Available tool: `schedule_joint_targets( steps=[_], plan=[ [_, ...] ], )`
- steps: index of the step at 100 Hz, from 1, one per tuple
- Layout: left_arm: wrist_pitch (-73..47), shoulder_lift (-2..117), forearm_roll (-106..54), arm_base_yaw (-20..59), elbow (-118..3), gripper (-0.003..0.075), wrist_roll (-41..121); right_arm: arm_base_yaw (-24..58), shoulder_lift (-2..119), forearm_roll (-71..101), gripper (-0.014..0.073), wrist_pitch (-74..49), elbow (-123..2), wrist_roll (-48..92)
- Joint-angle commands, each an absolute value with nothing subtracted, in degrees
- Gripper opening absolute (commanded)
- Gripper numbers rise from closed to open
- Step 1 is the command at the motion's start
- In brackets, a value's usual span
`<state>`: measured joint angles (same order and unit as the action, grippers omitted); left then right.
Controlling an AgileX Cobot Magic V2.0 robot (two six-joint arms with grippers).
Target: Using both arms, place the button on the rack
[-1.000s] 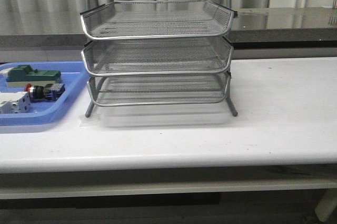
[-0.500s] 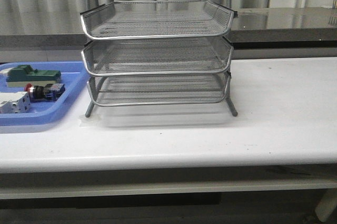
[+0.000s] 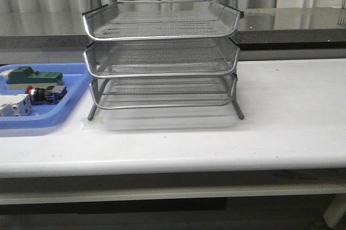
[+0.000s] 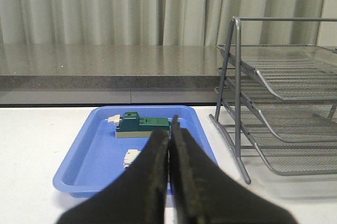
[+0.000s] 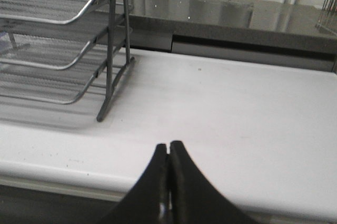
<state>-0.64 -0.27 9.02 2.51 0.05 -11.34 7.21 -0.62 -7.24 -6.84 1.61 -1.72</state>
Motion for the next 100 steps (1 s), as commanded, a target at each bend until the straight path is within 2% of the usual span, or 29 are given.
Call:
schedule_joint_targets(
  steps=[1, 16, 39, 78, 100],
  plan=[
    [3.6, -2.2, 8.9, 2.3, 2.7, 0.0004, -11.8, 6.7, -1.6, -8.0, -0.0067, 1.8, 0.6, -1.0],
    [3.6, -2.2, 8.9, 2.3, 2.7, 0.0004, -11.8, 6.7, -1.3, -5.3, -0.0067, 4.4, -1.4, -1.2],
    [3.6, -2.2, 8.9, 2.3, 2.7, 0.0004, -11.8, 6.7, 4.1, 0.9, -0.0067, -7.4, -13.0, -1.2],
    [3.6, -2.2, 8.9, 2.3, 2.7, 0.0004, -11.8, 6.7, 28.9, 10.0, -0.0067, -31.4, -34.7, -1.2],
    [3.6, -2.2, 8.9, 2.3, 2.7, 0.0004, -11.8, 6.7, 40.7, 15.4, -0.0067, -31.3, -38.0, -1.2]
  ],
)
